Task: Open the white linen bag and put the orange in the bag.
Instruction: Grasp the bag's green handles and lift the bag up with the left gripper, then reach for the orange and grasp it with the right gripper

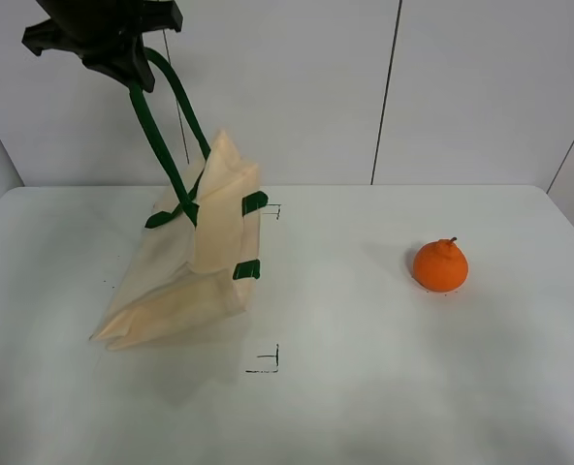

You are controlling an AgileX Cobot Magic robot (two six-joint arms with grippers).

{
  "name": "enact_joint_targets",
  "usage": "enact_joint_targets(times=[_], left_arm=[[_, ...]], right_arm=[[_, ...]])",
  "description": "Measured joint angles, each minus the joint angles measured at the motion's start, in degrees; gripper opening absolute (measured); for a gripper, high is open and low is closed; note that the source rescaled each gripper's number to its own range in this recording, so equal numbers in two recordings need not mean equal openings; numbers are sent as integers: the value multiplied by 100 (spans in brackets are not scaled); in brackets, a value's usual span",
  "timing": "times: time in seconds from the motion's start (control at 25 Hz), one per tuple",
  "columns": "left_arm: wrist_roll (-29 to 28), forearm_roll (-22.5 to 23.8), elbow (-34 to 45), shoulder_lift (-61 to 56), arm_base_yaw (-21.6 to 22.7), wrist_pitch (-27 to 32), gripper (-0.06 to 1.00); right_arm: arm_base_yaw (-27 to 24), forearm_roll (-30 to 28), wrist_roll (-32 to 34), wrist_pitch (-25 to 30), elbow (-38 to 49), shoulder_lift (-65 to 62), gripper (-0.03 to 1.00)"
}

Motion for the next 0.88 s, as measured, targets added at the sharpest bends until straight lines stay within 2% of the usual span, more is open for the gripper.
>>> enact_joint_targets(times=[0.2,0.36,0.6,0.88], left_arm=[[146,-54,0,-356,-279,0,1],[164,-87,0,-398,-351,0,1],[175,-107,0,-430,-351,0,1],[186,-107,0,-456,-351,0,0]], right_arm=[[0,0,0,-6,-15,237,98],[0,58,0,-147,-332,1445,98],[0,152,0,-675,-1461,4266,98],[0,258,-79,-759,-3247,7783,98]])
